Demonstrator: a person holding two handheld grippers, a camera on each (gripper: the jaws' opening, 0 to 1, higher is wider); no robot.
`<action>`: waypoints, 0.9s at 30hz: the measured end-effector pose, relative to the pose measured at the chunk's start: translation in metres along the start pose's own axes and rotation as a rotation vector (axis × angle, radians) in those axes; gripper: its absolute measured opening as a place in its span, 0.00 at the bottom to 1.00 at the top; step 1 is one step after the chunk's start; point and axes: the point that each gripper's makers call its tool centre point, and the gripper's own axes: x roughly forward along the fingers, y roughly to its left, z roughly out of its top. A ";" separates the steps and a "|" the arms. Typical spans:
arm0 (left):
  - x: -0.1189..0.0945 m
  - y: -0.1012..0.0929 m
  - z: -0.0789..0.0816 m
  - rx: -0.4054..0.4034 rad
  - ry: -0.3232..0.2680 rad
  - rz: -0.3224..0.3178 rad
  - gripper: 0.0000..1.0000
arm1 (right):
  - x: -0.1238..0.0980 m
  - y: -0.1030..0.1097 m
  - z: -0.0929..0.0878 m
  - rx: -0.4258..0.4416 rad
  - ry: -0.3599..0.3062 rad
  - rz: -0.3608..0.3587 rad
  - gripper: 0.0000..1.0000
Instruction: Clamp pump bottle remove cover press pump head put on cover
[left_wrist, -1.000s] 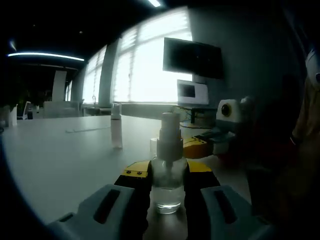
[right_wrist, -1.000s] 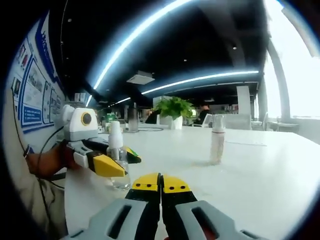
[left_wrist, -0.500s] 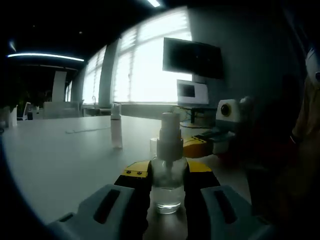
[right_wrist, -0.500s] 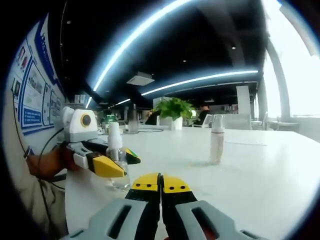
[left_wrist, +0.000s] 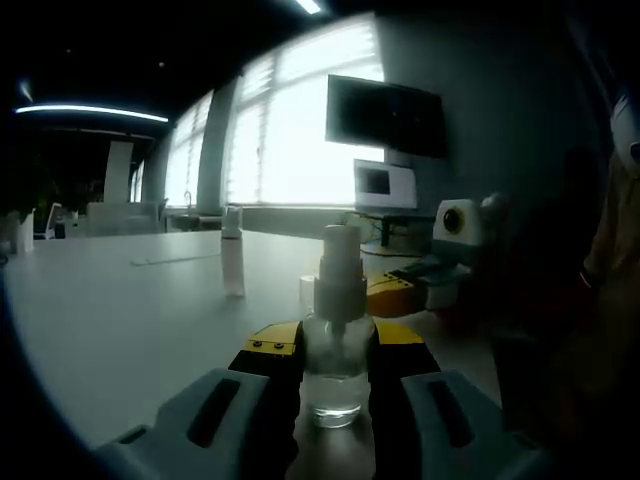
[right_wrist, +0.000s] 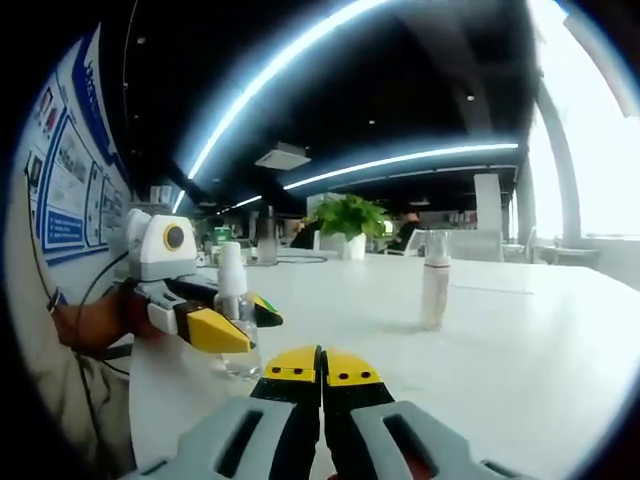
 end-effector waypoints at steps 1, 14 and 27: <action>0.000 0.000 0.000 0.000 0.000 0.000 0.16 | 0.000 0.000 0.000 0.001 0.000 0.000 0.00; 0.000 0.000 0.000 0.001 0.000 -0.001 0.16 | -0.001 0.000 0.001 0.001 -0.006 0.008 0.00; 0.000 0.000 0.000 0.004 0.000 0.000 0.16 | -0.002 0.000 0.003 0.017 -0.015 0.005 0.00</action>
